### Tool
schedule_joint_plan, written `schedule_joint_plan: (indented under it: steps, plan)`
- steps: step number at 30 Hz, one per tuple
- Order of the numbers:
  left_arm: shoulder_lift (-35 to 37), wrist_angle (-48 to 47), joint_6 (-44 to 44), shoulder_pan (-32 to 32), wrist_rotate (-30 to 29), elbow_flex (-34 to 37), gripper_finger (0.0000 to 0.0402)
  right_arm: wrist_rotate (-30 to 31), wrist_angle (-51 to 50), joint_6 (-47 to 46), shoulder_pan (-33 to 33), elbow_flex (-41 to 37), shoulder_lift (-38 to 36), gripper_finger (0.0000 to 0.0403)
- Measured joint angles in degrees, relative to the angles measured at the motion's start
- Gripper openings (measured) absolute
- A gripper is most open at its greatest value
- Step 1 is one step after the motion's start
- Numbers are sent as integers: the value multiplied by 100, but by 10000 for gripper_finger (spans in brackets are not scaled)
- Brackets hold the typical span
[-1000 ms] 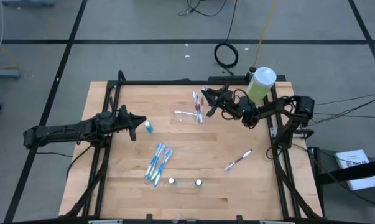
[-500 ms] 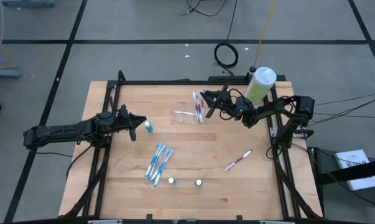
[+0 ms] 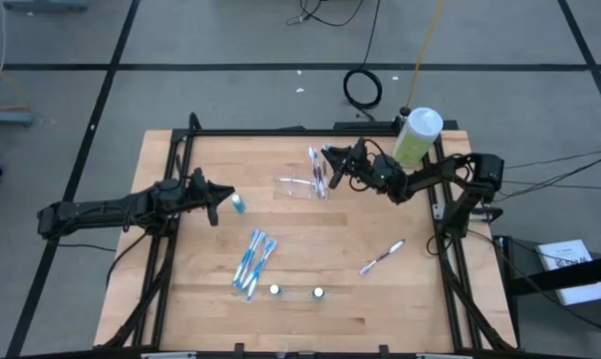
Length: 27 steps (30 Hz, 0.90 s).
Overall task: Pick & Place toothbrushing station
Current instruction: Put the violet toothbrush into the transparent organizer
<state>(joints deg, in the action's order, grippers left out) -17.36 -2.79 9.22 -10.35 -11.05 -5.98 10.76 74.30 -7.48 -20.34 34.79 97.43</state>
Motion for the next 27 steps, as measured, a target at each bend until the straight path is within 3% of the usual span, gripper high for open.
schedule_joint_plan:
  steps: [27]
  plan:
    - [-1,0,1,0,0,-2,37,145,-988,48,70,-2,-7,57]
